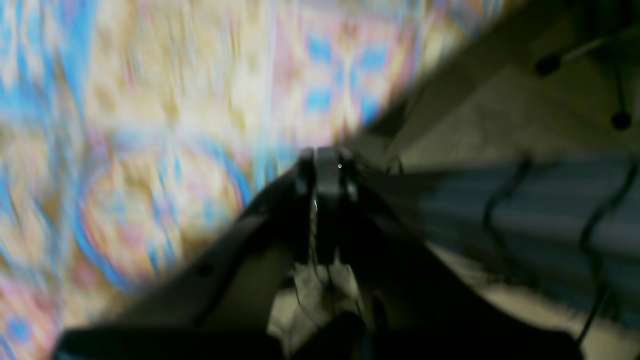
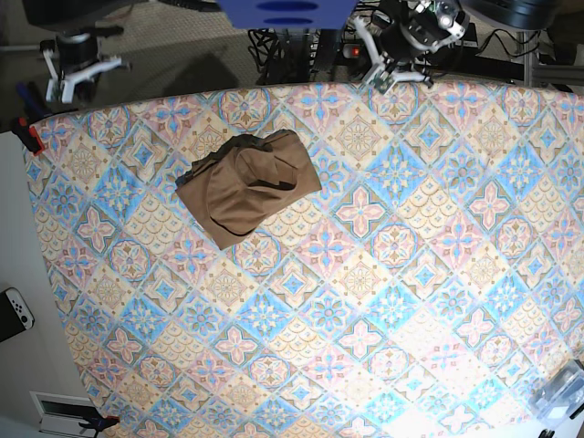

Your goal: Layout the t-shirt on the table in an organized manner, then fold the t-shirt properly

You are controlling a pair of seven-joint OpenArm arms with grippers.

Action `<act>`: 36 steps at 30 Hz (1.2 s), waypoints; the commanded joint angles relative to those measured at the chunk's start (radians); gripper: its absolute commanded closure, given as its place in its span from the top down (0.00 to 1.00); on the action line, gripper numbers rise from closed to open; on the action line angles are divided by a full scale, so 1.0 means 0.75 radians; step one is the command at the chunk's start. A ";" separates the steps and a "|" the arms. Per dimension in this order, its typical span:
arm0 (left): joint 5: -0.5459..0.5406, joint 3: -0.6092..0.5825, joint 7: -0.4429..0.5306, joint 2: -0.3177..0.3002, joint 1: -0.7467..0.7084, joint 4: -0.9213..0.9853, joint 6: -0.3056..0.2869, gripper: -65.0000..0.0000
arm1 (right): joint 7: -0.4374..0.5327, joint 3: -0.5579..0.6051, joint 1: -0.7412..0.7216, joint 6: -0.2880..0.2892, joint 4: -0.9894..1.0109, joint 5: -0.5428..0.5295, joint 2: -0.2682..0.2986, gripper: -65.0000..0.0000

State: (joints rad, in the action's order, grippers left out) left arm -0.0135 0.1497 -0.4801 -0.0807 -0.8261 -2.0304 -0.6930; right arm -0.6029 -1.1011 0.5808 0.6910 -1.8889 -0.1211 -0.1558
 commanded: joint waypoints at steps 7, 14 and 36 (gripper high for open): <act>-0.022 0.090 0.031 0.004 0.002 0.261 -0.007 0.00 | 0.044 -0.034 0.117 0.009 0.142 -0.013 0.004 0.00; -0.008 0.178 0.097 0.004 0.133 0.646 -0.007 0.00 | 0.101 -0.034 0.112 0.009 0.376 0.046 0.010 0.00; 0.367 0.184 0.696 -0.139 0.740 2.154 -0.007 0.00 | 0.287 -0.174 -0.397 0.009 1.468 0.748 0.233 0.00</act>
State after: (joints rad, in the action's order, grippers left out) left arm 0.2600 0.2882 0.0532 -0.1772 -0.2604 -0.4110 -0.6861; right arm -0.4042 -1.2304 0.2817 0.6899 -0.7692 0.4564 0.0059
